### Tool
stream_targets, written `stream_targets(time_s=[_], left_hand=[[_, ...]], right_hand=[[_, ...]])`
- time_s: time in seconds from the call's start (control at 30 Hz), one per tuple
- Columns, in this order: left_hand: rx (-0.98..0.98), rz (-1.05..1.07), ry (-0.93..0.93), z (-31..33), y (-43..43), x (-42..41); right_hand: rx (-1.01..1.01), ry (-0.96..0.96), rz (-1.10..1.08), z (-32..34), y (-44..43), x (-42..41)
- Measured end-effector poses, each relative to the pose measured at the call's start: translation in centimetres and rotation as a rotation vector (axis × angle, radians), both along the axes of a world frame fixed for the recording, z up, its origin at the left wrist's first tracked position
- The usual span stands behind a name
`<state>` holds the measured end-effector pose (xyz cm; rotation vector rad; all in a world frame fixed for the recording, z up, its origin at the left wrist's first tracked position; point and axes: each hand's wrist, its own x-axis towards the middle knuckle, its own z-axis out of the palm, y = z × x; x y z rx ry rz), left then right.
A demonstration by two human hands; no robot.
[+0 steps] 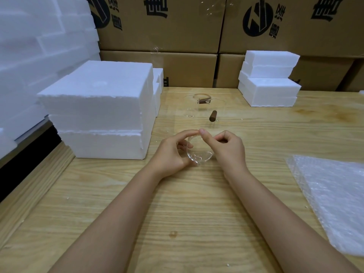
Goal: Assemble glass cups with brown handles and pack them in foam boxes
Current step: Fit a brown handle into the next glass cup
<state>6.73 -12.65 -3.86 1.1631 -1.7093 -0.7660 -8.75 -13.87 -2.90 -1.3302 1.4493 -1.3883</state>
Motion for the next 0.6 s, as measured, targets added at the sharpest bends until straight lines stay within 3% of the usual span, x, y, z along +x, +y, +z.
stream_targets(time_s=[0.07,0.23,0.6], left_hand=[[0.018,-0.011,0.026,0.0,-0.1,0.1],[0.105,-0.09,0.215,0.3,-0.4,0.6],[0.119,-0.118,0.347,0.3,-0.3,0.6]], right_hand=[[-0.015,-0.06,0.026,0.1,-0.1,-0.1],[-0.117,-0.524,0.344,0.1,-0.5,-2.1],[-0.089,-0.639,0.266,0.6,-0.9,-1.9]])
